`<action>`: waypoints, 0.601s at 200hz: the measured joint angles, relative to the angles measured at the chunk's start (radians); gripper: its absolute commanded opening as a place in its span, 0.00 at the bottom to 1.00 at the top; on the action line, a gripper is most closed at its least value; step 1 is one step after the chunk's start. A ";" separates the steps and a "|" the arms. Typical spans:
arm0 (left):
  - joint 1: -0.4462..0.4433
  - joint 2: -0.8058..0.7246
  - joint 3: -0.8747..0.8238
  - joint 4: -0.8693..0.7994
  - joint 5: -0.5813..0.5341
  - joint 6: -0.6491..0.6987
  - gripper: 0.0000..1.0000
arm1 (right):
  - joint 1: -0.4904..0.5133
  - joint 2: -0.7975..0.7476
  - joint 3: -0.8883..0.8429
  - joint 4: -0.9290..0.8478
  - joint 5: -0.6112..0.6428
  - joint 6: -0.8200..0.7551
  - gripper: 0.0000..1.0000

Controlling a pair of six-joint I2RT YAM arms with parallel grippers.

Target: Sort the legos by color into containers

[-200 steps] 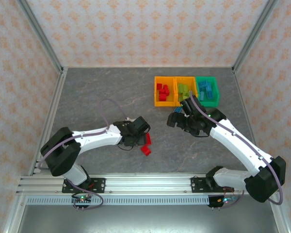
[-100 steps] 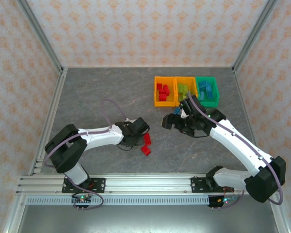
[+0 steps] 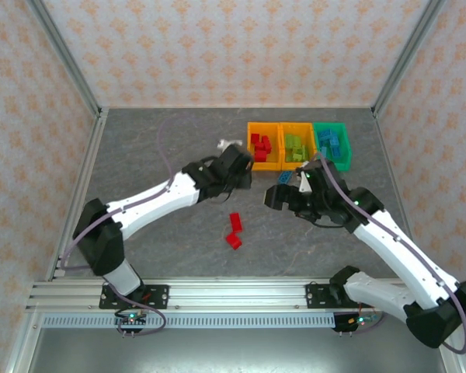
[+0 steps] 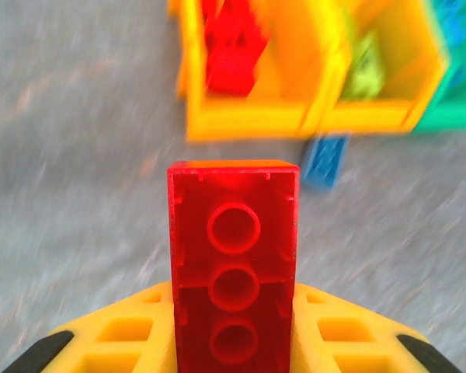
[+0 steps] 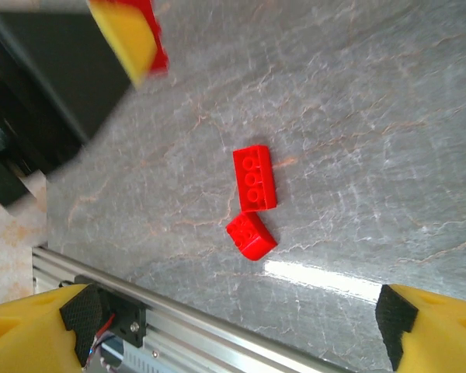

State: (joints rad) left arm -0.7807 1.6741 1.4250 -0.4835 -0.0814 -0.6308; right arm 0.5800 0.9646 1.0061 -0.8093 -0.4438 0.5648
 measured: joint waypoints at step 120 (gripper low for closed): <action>0.135 0.766 0.969 -0.235 -0.019 0.226 0.47 | 0.000 -0.129 -0.045 -0.066 0.138 0.084 0.94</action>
State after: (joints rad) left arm -0.6460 2.4405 2.3936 -0.7181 -0.1005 -0.4046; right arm 0.5800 0.8356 0.9611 -0.8753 -0.3061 0.6483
